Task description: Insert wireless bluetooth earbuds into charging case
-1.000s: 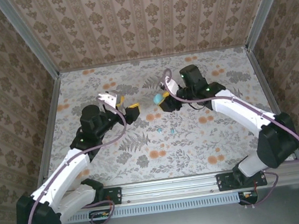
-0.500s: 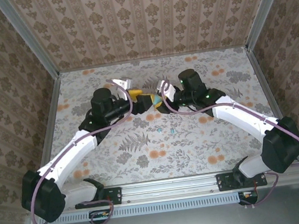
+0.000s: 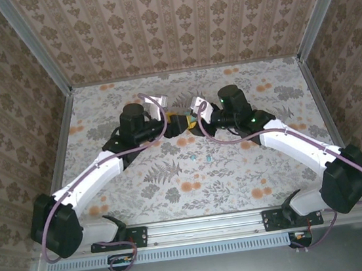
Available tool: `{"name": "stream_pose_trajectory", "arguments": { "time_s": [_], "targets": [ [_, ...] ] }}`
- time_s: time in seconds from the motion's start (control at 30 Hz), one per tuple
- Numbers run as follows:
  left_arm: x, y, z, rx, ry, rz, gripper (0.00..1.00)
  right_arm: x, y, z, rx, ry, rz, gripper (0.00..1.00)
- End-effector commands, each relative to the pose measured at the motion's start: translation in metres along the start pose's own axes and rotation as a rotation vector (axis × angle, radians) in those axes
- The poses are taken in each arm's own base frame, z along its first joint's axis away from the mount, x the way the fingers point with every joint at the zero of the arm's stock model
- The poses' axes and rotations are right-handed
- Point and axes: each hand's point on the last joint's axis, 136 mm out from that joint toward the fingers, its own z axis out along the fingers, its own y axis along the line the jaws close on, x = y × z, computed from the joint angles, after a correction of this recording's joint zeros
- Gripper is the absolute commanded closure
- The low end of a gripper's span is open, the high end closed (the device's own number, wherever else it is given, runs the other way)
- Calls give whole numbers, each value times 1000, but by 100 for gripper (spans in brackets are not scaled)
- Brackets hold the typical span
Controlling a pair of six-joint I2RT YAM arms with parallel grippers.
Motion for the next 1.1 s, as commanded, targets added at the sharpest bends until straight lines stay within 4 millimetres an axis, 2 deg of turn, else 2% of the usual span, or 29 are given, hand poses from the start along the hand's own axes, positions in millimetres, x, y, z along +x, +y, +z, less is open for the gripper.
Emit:
{"name": "stream_pose_trajectory", "arguments": {
  "time_s": [0.0,0.23,0.33,0.43,0.57,0.87,1.07],
  "targets": [
    [-11,-14,3,44,-4,5,41,-8,-1,-5,32,-31,-36,60],
    [-16,-12,1,31,-26,-23,71,-7,-6,-7,81,-46,-46,56],
    [-17,-9,1,14,-31,-89,80,-4,-10,-11,122,-80,-53,48],
    [-20,-12,1,38,-57,-162,81,0,-10,-14,115,-135,-44,42],
    [-25,-19,0,95,-91,-226,81,3,-5,-18,56,-184,-52,42],
    [-28,-21,-3,90,-110,-247,81,-18,-10,-25,68,-288,-38,38],
    [-29,-23,-3,98,-109,-251,81,-25,-13,-27,80,-325,-29,43]
  ]
}}
